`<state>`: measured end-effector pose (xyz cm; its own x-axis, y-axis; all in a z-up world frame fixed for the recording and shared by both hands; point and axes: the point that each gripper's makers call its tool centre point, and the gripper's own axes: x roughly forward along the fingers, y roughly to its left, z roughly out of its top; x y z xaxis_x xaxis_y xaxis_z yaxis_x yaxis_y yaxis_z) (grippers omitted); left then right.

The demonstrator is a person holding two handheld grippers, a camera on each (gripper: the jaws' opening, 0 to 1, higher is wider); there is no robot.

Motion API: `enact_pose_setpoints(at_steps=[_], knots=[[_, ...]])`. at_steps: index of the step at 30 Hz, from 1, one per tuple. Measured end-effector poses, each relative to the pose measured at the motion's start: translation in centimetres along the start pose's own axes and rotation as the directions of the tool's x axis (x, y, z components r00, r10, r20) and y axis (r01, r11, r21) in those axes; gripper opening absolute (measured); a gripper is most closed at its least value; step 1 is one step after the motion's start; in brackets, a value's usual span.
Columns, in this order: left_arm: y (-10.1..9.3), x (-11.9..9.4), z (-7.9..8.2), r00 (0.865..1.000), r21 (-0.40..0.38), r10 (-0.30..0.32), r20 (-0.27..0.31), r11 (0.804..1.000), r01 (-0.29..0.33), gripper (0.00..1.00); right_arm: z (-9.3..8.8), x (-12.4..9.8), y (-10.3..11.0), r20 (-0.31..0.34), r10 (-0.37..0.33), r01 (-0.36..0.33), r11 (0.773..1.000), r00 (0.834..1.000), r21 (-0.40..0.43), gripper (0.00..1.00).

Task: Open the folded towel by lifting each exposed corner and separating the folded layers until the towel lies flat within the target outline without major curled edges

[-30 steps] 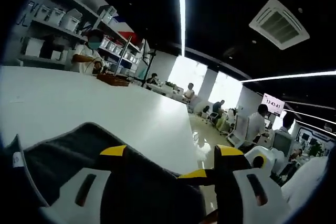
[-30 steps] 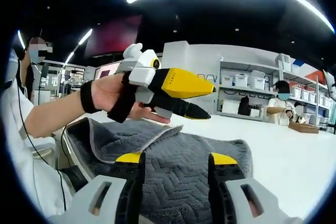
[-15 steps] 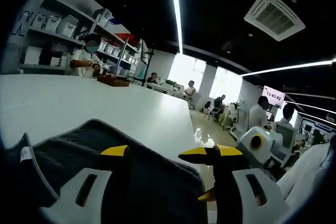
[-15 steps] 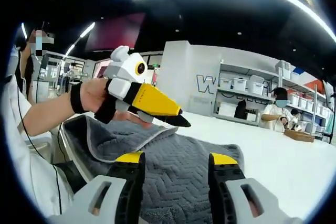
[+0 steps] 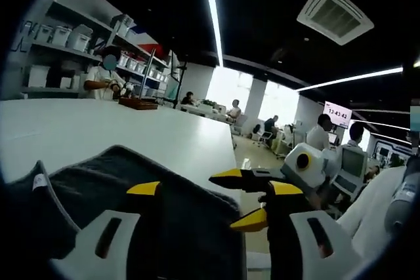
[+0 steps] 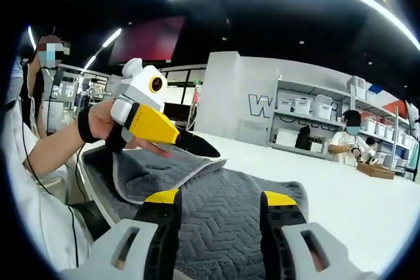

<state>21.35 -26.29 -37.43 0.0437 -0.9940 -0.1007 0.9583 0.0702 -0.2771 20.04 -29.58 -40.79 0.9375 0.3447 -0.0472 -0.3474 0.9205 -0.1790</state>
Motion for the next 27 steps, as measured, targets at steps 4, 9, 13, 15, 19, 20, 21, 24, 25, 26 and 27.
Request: enact_pose_setpoints(at_steps=[4, 9, 13, 15, 19, 20, 21, 24, 25, 26, 27], knots=[[-0.2, -0.8, 0.1, 1.0, 0.024, 0.02, 0.008, 0.999, -0.02, 0.63, -0.1, -0.1, -0.3, -0.014, -0.02, 0.019, 0.999, 1.0, -0.04, 0.45], [-0.3, -2.4, 0.1, 0.998, 0.041, 0.044, 0.043, 0.998, -0.045, 0.63, 0.0, -0.1, -0.1, -0.006, -0.006, 0.006, 1.0, 1.0, -0.024, 0.44], [-0.5, -3.4, 0.2, 0.997, 0.035, 0.044, 0.069, 0.998, -0.046, 0.62, 0.0, -0.1, -0.1, -0.004, -0.004, 0.004, 1.0, 1.0, -0.022, 0.44], [-0.7, -3.9, 0.3, 0.995, 0.038, 0.047, 0.084, 0.998, -0.051, 0.62, 0.0, 0.0, -0.1, -0.008, -0.004, 0.003, 1.0, 1.0, -0.019, 0.44], [-1.2, -4.5, 0.3, 0.994, 0.049, 0.044, 0.097, 0.998, -0.049, 0.62, 0.0, 0.0, 0.0, -0.008, -0.003, 0.003, 1.0, 1.0, -0.025, 0.44], [-1.3, -4.5, 0.2, 0.994, 0.052, 0.044, 0.098, 0.997, -0.049, 0.62, 0.1, 0.0, 0.0, -0.007, -0.002, 0.002, 1.0, 1.0, -0.026, 0.44], [-1.3, -4.7, 0.2, 0.994, 0.052, 0.047, 0.101, 0.997, -0.052, 0.62, 0.1, 0.0, 0.1, -0.005, 0.0, -0.001, 1.0, 1.0, -0.025, 0.44], [-1.6, -5.2, 0.0, 0.993, 0.055, 0.052, 0.11, 0.997, -0.058, 0.62, 0.2, 0.0, 0.2, -0.002, 0.008, -0.008, 1.0, 1.0, -0.023, 0.44], [-1.7, -5.4, 0.0, 0.992, 0.06, 0.052, 0.116, 0.996, -0.06, 0.62, 0.1, 0.0, 0.3, -0.004, 0.009, -0.01, 1.0, 1.0, -0.021, 0.44], [-1.7, -5.5, 0.1, 0.991, 0.058, 0.053, 0.12, 0.997, -0.06, 0.62, 0.1, 0.1, 0.3, -0.004, 0.013, -0.013, 1.0, 1.0, -0.019, 0.44], [-2.1, -5.9, 0.3, 0.989, 0.033, 0.031, 0.147, 0.999, -0.036, 0.62, 0.1, 0.1, 0.3, -0.003, 0.013, -0.013, 1.0, 1.0, -0.018, 0.44]])
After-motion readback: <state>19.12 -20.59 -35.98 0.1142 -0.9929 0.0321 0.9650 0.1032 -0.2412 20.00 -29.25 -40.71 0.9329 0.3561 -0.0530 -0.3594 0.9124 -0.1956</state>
